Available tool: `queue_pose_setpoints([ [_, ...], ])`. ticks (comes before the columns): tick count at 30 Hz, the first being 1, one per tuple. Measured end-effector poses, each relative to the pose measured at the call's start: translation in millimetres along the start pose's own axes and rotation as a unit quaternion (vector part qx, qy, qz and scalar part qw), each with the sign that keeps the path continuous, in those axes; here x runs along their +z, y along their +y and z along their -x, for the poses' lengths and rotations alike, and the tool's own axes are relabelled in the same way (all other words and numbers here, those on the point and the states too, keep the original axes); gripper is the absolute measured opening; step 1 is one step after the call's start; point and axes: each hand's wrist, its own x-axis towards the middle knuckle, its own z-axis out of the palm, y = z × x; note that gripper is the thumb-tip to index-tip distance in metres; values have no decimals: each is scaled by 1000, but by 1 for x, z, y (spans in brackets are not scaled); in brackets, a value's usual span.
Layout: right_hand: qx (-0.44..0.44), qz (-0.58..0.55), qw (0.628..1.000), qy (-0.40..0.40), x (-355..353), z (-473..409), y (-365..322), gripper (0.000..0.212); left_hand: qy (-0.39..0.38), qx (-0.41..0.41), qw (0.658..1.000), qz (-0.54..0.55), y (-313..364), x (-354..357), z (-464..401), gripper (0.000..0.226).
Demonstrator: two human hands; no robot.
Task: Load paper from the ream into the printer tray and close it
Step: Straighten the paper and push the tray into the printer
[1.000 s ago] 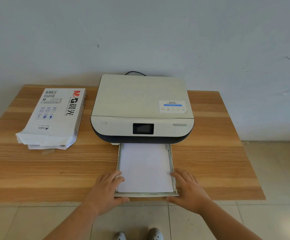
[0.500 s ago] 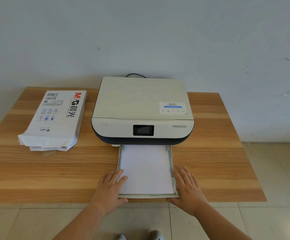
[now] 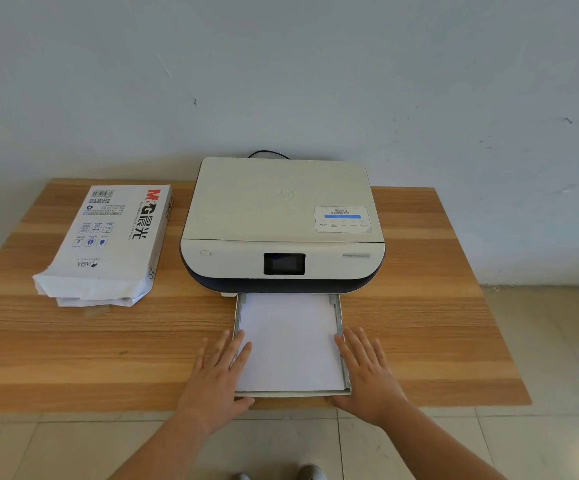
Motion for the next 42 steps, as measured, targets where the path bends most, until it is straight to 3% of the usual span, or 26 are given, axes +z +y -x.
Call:
queue_pose_setpoints([
  [9,20,12,999,-34,-8,-13,1,117,10,-23,1000,4,-2,-3,-14,105],
  [18,12,49,998,32,-15,-33,1,109,23,-61,998,-18,-5,-13,-33,112],
  [30,-7,40,999,33,-23,-49,5,113,36,-62,997,-25,-11,-20,-47,114],
  [42,24,45,998,33,-36,-64,4,119,40,-60,997,-32,-6,-44,-64,104],
])
